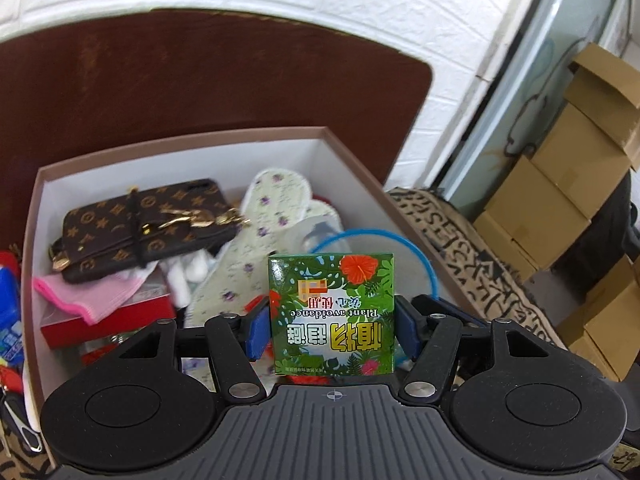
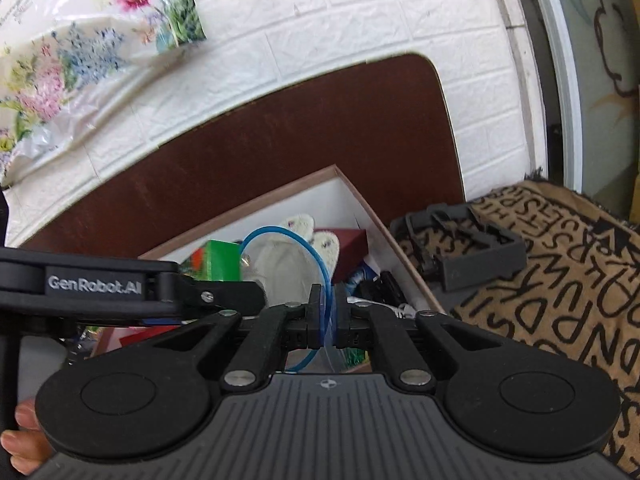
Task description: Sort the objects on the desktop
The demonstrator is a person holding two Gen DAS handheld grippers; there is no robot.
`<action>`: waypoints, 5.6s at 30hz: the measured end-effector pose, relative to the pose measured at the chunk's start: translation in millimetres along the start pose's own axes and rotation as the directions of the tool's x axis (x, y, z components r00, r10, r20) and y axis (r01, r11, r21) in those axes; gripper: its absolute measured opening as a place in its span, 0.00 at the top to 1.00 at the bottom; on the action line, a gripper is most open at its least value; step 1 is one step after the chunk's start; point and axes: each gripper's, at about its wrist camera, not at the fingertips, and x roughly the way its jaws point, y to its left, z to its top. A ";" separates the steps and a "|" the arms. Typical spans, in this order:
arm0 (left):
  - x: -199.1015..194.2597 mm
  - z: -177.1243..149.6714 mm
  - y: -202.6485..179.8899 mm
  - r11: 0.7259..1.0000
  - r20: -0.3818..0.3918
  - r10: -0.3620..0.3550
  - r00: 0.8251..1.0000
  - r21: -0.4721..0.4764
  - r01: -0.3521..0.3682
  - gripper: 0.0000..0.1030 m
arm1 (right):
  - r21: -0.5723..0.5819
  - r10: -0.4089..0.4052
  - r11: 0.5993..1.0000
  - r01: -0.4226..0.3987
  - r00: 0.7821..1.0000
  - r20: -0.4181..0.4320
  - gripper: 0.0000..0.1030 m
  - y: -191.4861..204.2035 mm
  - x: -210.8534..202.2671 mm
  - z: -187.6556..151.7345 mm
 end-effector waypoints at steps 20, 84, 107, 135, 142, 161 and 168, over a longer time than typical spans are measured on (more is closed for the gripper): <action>-19.6 -25.7 37.3 0.987 0.024 0.042 0.999 -0.154 -0.038 0.00 | -0.186 -0.067 0.979 0.082 0.994 0.088 0.01 27.4 -11.0 -16.5; -184.2 -166.3 84.2 0.906 0.170 0.424 0.890 -0.083 -0.415 0.00 | -0.249 0.018 0.968 -0.034 0.998 -0.063 0.00 158.1 -80.0 -122.2; -221.1 -210.7 175.9 0.858 0.100 0.490 0.866 -0.231 -0.459 0.00 | -0.321 0.179 0.917 -0.235 0.965 -0.194 0.00 245.7 -57.4 -170.1; -172.9 -178.4 245.8 0.869 0.060 0.451 0.891 -0.258 -0.422 0.00 | -0.441 0.166 0.860 -0.257 0.958 -0.235 0.15 282.4 31.2 -176.4; -139.4 -159.8 256.2 0.895 0.046 0.377 0.925 -0.276 -0.351 0.01 | -0.455 0.112 0.867 -0.202 0.970 -0.217 0.27 283.9 55.5 -175.5; -74.4 -117.3 267.9 0.925 0.023 0.333 0.943 -0.200 -0.322 0.21 | -0.432 0.108 0.880 -0.198 0.969 -0.224 0.48 287.4 100.0 -169.7; -66.2 -111.7 266.1 0.930 0.036 0.330 0.943 -0.186 -0.318 0.57 | -0.438 0.103 0.876 -0.200 0.967 -0.235 0.58 288.5 102.4 -169.8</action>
